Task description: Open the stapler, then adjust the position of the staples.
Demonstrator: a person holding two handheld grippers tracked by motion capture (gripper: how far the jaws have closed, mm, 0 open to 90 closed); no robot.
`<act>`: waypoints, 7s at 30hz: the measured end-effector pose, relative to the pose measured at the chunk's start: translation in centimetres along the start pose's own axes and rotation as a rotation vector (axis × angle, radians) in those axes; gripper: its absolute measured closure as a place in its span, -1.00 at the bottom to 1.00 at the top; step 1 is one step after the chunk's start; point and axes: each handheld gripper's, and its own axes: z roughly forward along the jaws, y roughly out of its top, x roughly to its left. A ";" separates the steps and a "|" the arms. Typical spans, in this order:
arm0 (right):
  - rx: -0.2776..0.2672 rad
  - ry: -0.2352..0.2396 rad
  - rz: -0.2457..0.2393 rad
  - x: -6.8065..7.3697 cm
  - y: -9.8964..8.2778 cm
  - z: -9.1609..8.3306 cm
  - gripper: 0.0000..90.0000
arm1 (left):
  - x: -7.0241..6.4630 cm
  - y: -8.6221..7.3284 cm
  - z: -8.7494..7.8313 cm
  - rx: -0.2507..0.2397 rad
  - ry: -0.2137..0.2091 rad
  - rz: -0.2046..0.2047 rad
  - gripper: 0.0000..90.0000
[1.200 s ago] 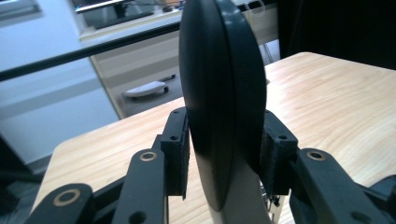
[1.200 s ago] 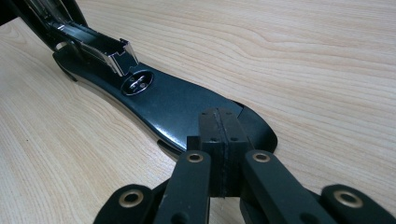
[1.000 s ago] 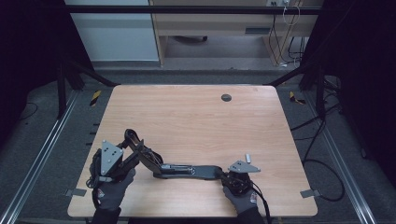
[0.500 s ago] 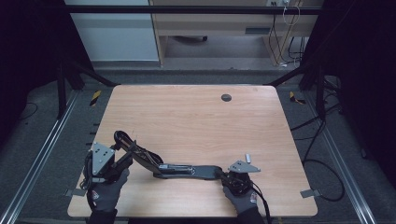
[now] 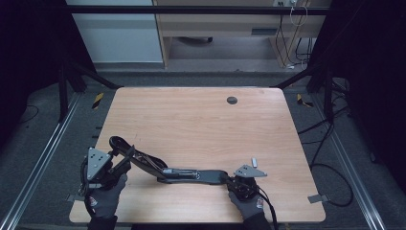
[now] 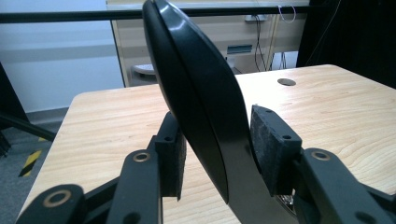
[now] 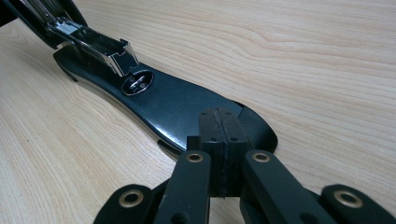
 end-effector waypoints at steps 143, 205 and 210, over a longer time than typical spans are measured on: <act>-0.040 -0.271 0.043 -8.1 1.3 -6.4 0.59 | 4.3 -6.6 -0.4 0.254 0.111 0.030 0.19; 0.238 -0.316 0.072 -9.9 5.0 -2.0 0.62 | 4.1 -9.1 0.7 0.352 0.108 0.050 0.09; 0.253 -0.315 0.078 -9.9 4.9 -1.6 0.65 | 4.1 -9.1 0.7 0.355 0.106 0.052 0.09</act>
